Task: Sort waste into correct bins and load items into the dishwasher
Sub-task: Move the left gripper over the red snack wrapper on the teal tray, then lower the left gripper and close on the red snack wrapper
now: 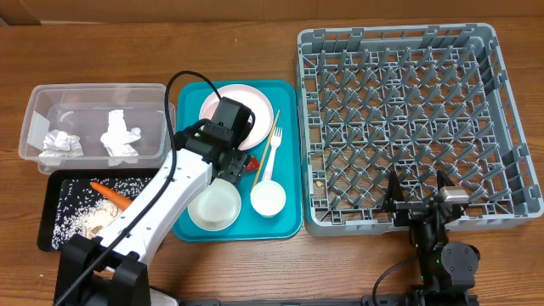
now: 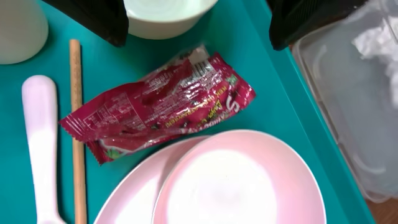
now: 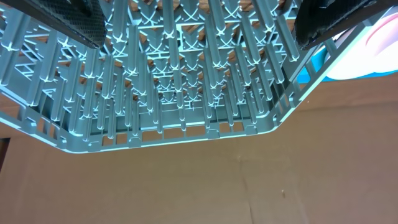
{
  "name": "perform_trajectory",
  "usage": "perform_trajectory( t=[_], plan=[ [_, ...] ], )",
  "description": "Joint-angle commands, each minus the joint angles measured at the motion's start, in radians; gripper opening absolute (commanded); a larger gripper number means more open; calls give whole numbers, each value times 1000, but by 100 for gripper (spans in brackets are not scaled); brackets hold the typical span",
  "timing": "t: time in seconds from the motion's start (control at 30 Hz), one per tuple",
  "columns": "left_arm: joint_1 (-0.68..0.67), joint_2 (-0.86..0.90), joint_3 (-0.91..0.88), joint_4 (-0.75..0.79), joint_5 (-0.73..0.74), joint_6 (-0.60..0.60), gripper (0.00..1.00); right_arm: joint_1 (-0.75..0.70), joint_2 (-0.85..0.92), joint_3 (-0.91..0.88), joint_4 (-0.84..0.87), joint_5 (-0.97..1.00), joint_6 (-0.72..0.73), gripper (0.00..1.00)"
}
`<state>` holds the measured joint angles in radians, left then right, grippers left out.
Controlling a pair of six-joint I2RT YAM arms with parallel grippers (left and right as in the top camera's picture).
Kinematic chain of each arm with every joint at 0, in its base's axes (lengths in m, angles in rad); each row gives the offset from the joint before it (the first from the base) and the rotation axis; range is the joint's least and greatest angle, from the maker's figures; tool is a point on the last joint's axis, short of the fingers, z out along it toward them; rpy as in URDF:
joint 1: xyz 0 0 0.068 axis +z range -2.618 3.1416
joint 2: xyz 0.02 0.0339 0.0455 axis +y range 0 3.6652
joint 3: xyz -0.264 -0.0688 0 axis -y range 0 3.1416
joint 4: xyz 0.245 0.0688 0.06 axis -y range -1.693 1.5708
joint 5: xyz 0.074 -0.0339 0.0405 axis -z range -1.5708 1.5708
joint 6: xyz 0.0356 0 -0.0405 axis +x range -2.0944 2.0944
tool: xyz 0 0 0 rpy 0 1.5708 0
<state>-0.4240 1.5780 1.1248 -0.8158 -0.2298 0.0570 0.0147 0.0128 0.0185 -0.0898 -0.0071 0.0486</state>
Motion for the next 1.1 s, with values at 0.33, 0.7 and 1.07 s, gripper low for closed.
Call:
perform_trajectory(
  t=[0.33,0.7,1.07],
  plan=[
    [-1,115,8,12,-21,96,73,6,-10,-11,6,9,-3,100],
    [0,214,8,40,-21,93,84,6,-10,-11,6,9,-3,100],
    [0,261,8,84,24,93,86,6,-10,-11,6,9,-3,100]
  ],
)
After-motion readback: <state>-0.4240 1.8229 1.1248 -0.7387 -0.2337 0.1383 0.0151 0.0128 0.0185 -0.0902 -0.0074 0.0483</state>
